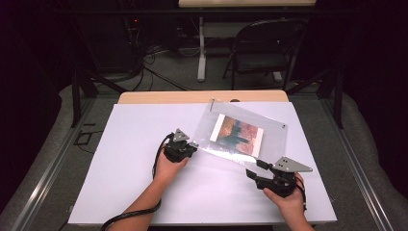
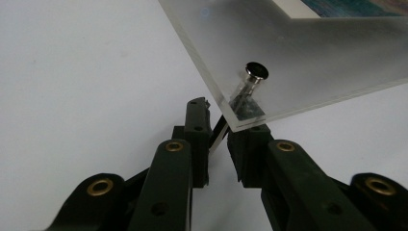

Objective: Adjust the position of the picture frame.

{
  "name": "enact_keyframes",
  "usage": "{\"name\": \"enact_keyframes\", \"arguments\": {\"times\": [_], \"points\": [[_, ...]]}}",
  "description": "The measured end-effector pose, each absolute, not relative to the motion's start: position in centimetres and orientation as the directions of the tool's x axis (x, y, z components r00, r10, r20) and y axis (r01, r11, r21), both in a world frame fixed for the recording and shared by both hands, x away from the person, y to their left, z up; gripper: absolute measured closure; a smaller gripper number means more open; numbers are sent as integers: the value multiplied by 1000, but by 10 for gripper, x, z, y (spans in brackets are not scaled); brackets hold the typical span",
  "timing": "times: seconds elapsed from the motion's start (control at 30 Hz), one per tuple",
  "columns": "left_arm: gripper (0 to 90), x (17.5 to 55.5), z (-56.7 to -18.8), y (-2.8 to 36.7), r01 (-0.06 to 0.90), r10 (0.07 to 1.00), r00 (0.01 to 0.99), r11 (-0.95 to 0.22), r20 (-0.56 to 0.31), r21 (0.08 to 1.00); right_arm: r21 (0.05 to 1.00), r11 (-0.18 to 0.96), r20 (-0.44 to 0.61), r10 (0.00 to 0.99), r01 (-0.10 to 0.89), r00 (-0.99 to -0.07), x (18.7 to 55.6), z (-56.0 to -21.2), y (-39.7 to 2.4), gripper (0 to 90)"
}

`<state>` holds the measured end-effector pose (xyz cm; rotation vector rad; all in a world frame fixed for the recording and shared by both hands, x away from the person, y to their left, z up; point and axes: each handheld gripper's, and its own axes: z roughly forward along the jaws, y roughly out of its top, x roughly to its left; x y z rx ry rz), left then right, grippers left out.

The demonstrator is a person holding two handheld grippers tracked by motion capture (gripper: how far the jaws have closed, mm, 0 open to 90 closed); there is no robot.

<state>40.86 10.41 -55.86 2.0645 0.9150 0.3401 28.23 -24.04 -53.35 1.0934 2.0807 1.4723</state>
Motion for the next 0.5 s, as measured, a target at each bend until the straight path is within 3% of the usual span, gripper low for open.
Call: {"name": "enact_keyframes", "arguments": {"times": [0.33,0.5], "points": [[805,410,-558,106,500,706,698,-363,-118,786,910,146,145,765,388,-628,283,-534,-241,420],[814,408,-556,106,486,703,705,-381,-96,787,909,146,147,764,390,-628,283,-534,-242,421]]}}
